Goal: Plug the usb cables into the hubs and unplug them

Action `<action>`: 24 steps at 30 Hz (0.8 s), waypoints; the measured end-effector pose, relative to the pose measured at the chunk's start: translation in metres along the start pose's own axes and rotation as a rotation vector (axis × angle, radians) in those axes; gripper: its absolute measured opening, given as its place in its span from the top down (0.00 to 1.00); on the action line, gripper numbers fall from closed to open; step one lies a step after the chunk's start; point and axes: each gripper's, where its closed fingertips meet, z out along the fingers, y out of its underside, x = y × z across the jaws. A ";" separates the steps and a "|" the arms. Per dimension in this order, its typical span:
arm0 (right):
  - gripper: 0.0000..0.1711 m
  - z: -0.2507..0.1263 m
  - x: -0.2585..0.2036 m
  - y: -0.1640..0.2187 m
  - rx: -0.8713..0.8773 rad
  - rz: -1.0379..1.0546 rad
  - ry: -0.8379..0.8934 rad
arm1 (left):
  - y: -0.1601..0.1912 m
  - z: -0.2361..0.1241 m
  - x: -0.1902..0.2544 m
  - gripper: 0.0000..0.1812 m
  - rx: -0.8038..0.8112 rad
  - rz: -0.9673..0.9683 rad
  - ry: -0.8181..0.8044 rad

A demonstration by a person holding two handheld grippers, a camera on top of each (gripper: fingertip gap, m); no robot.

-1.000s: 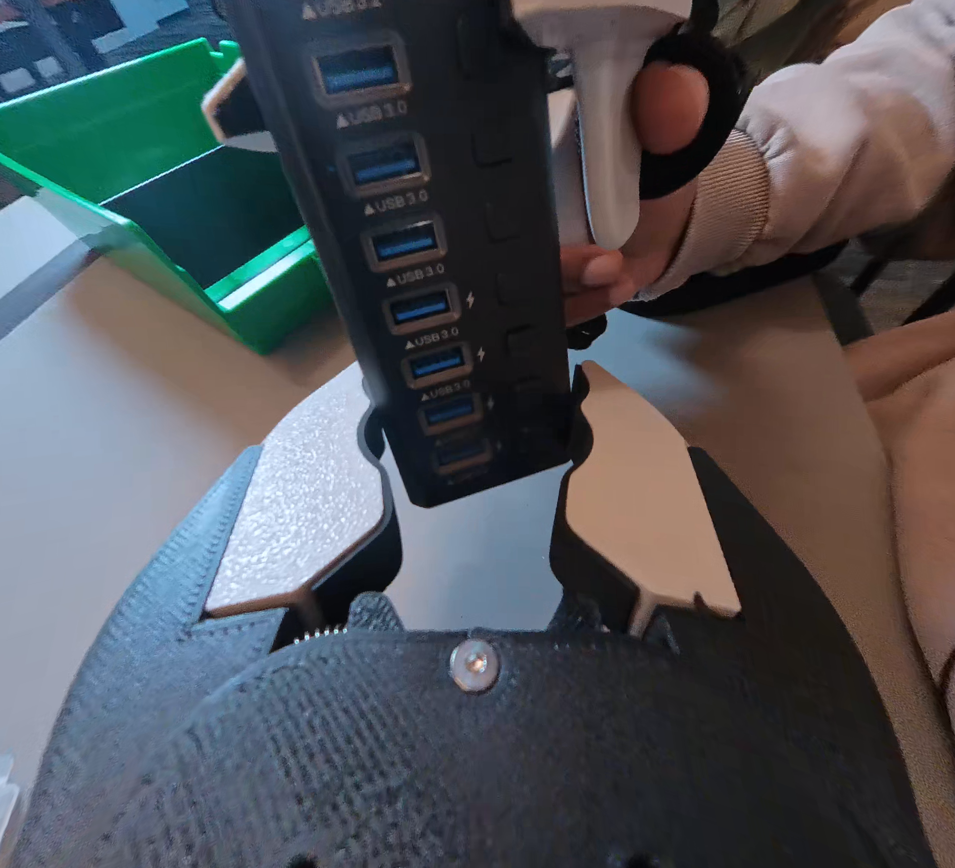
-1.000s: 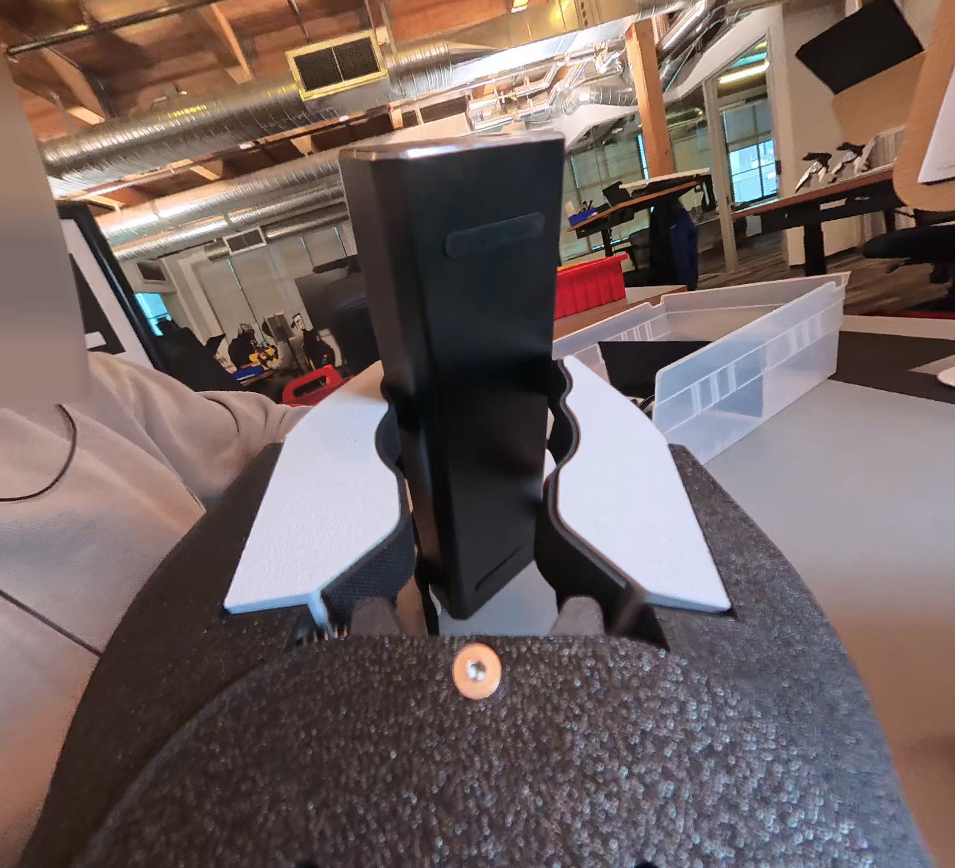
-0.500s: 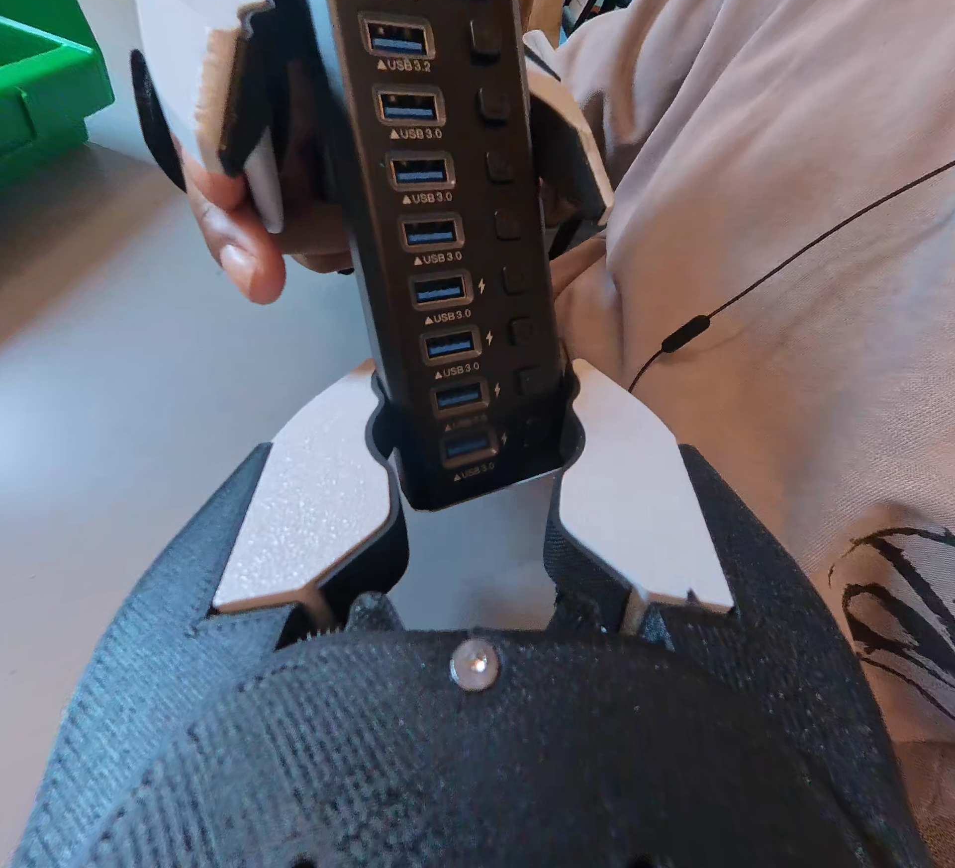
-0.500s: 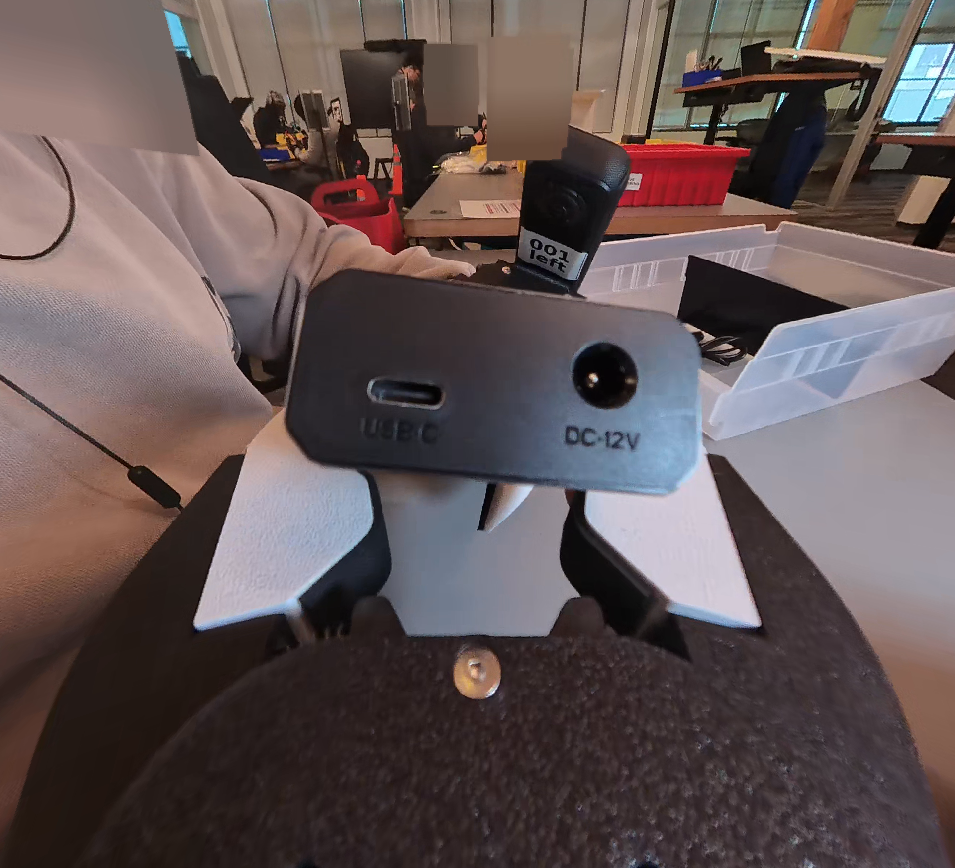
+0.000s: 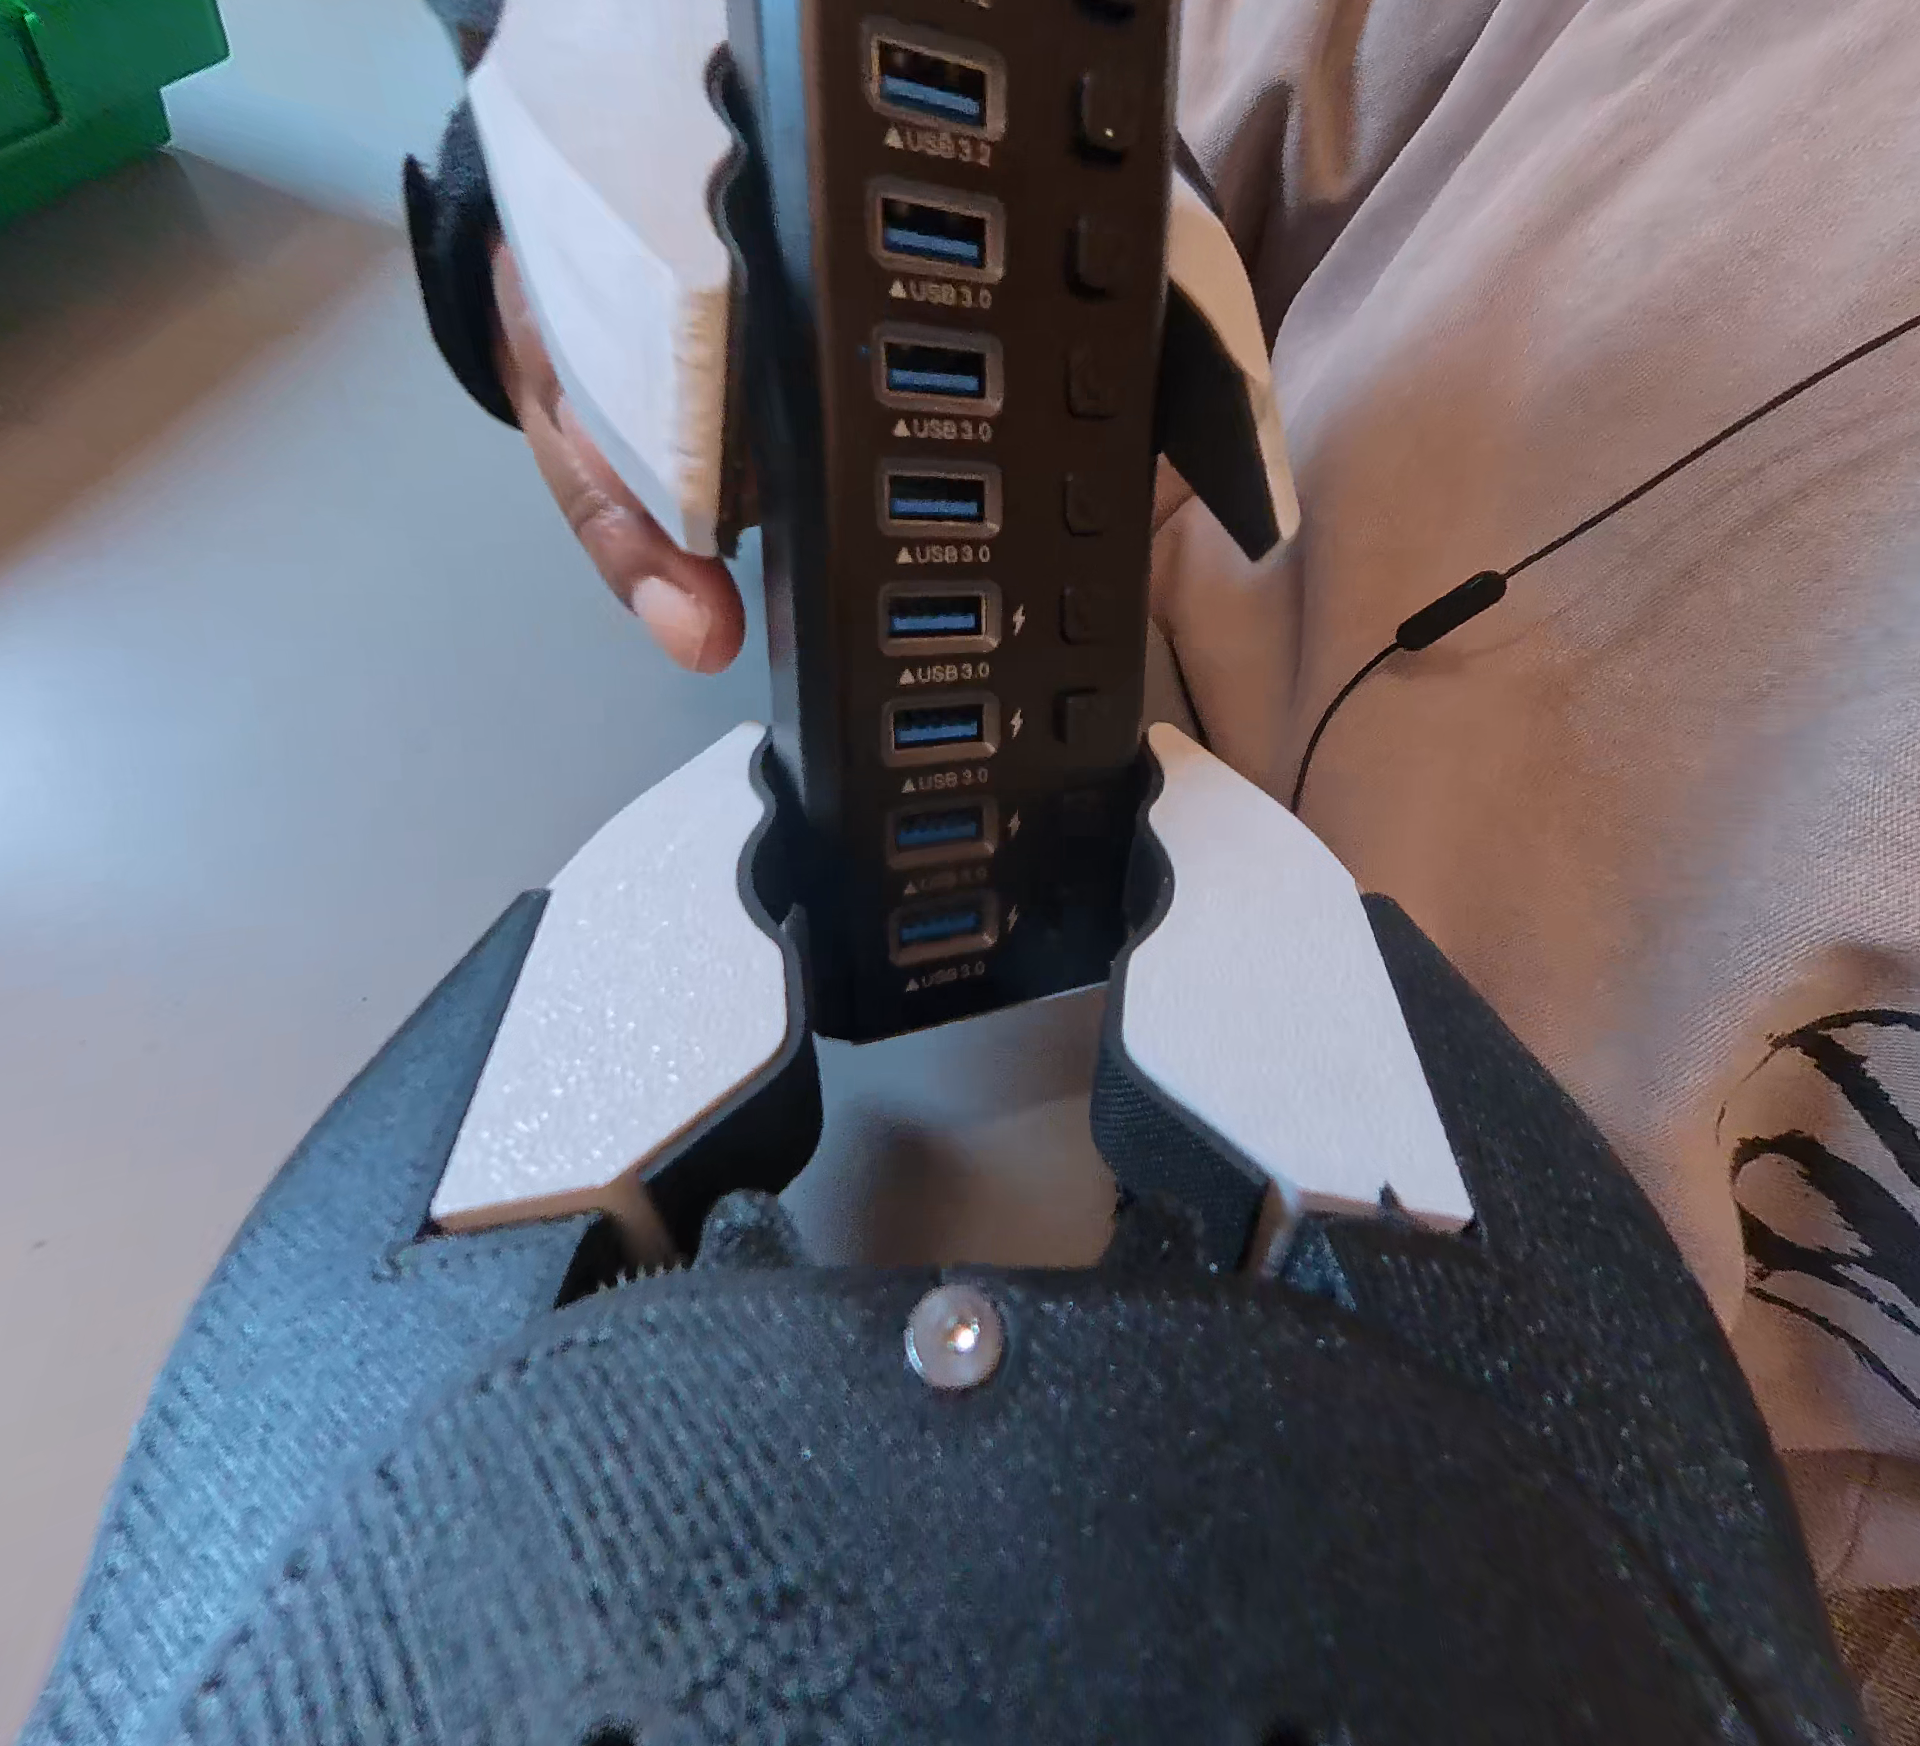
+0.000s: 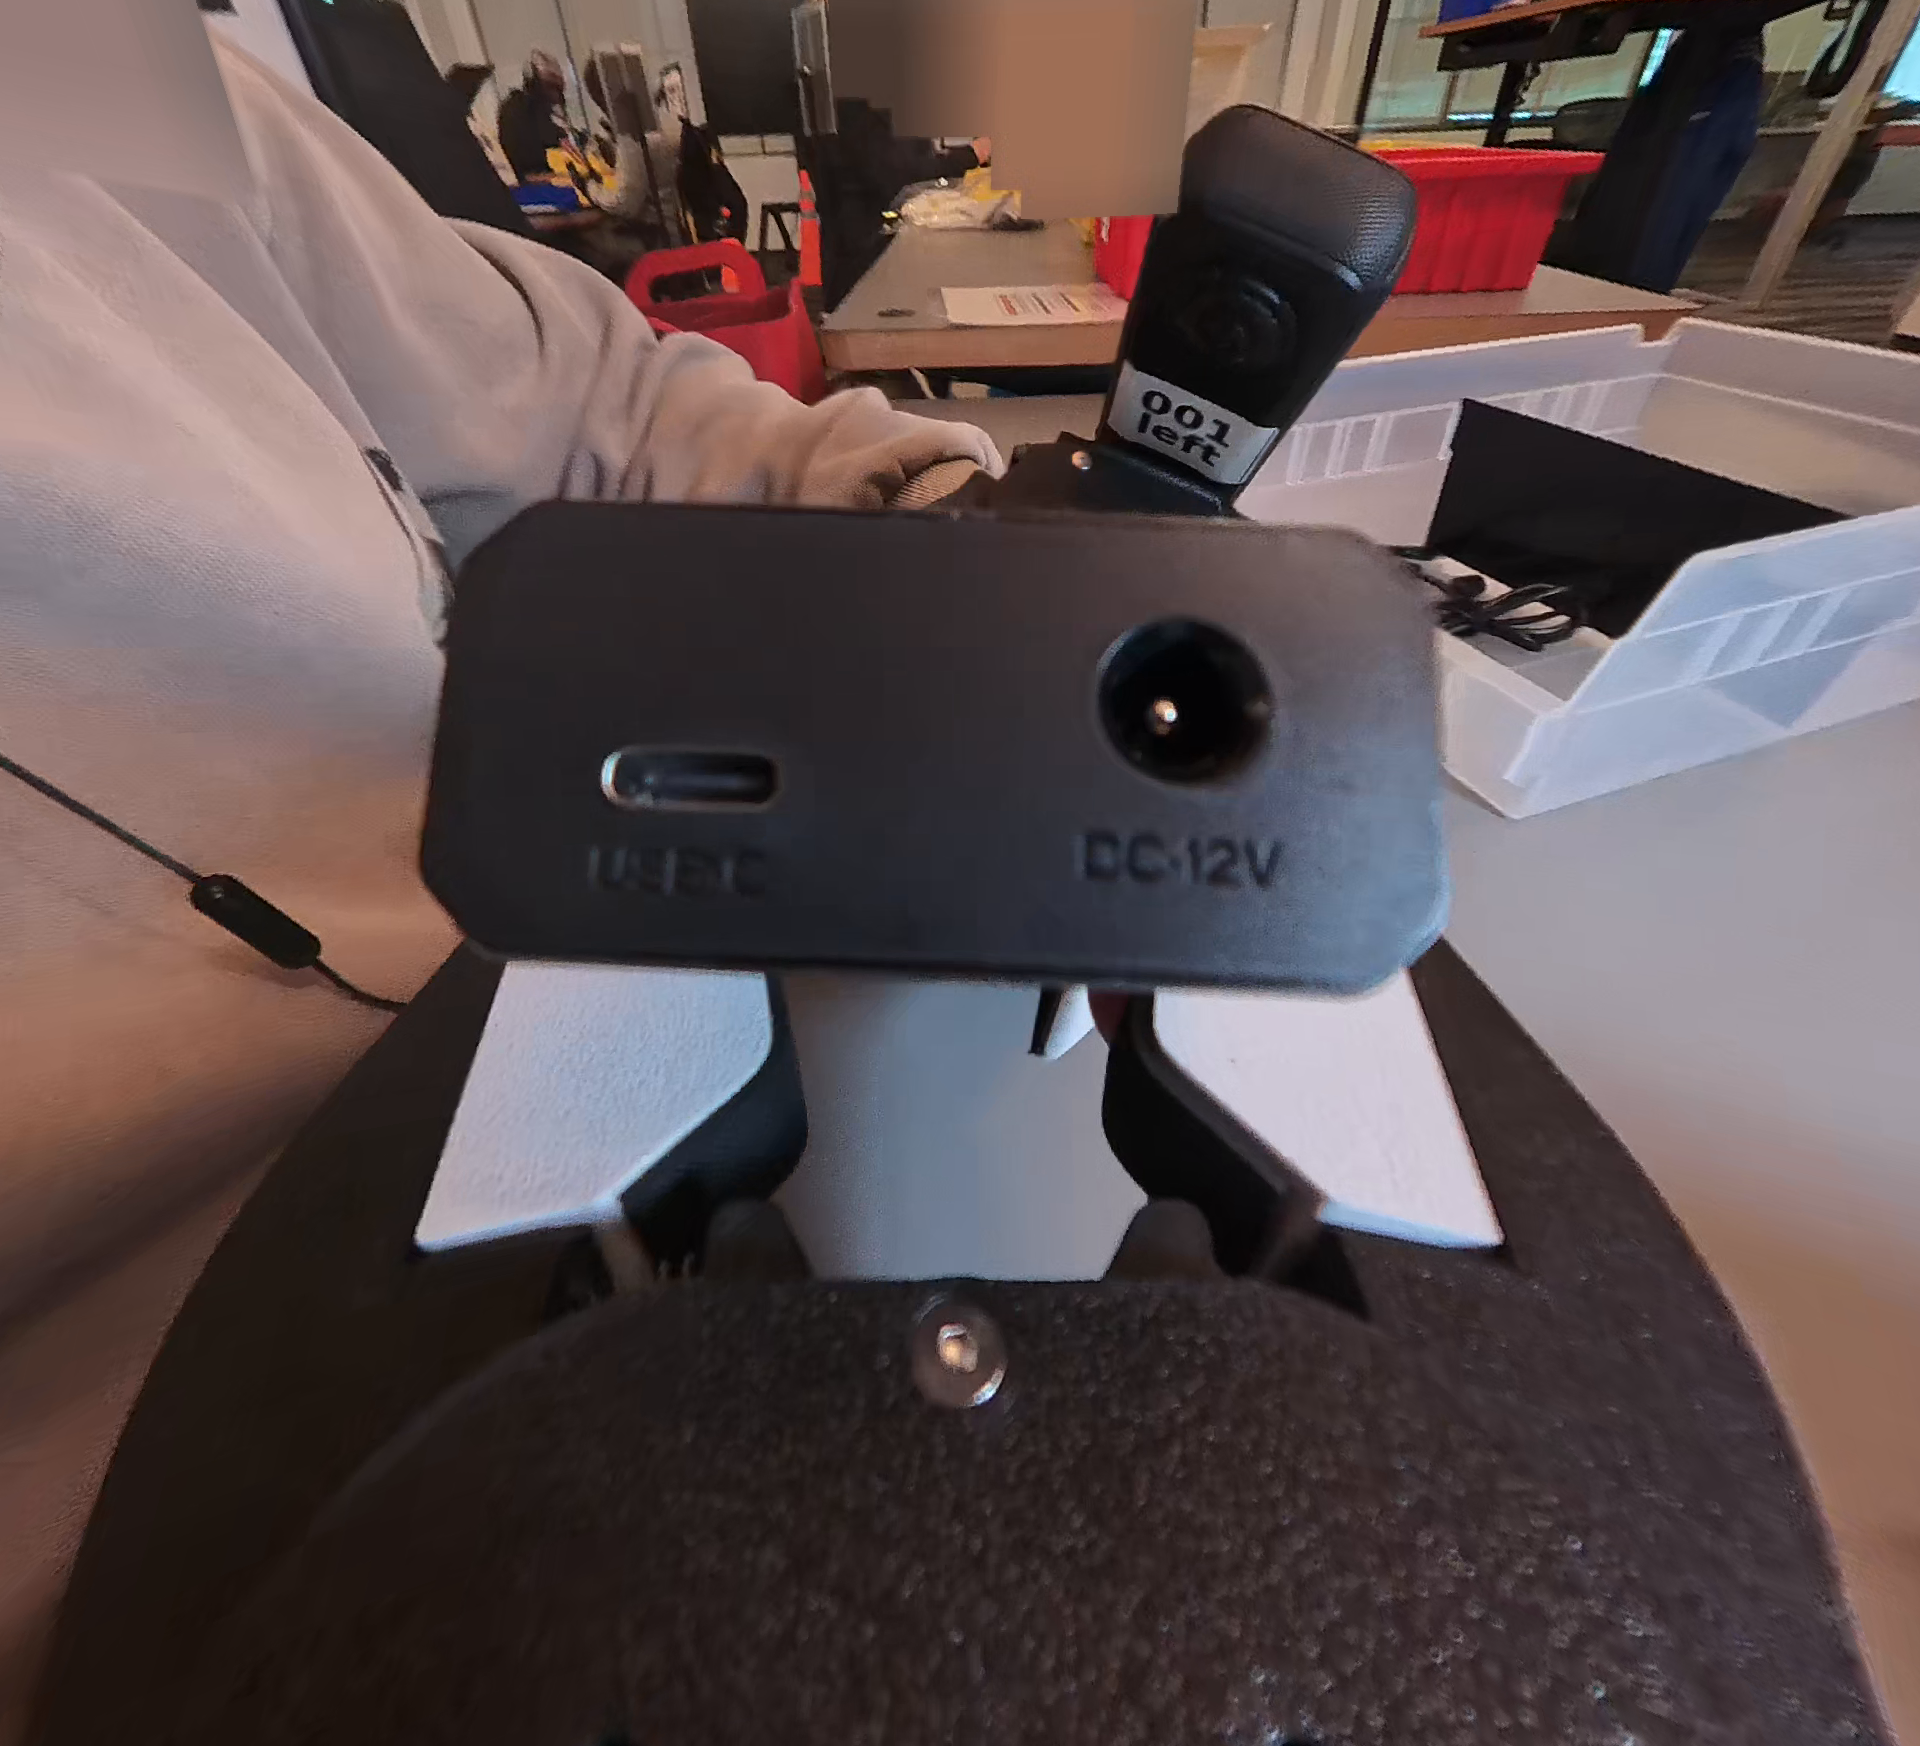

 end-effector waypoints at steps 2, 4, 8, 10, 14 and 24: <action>0.59 0.002 0.002 -0.001 -0.014 -0.029 0.042 | -0.002 -0.003 -0.002 0.64 0.010 0.003 -0.012; 0.59 0.003 0.007 -0.005 -0.021 -0.057 0.090 | -0.007 -0.007 -0.007 0.63 0.039 0.018 -0.047; 0.59 -0.003 0.022 -0.008 -0.042 -0.109 0.198 | -0.016 -0.018 -0.026 0.62 0.063 0.080 -0.197; 0.59 -0.007 0.028 -0.005 -0.076 -0.156 0.251 | -0.019 -0.028 -0.037 0.64 0.065 0.114 -0.284; 0.59 -0.014 0.040 0.001 -0.130 -0.197 0.322 | -0.029 -0.058 -0.059 0.63 0.105 0.154 -0.483; 0.59 -0.018 0.049 0.004 -0.150 -0.208 0.366 | -0.039 -0.179 -0.087 0.90 0.011 0.348 -1.062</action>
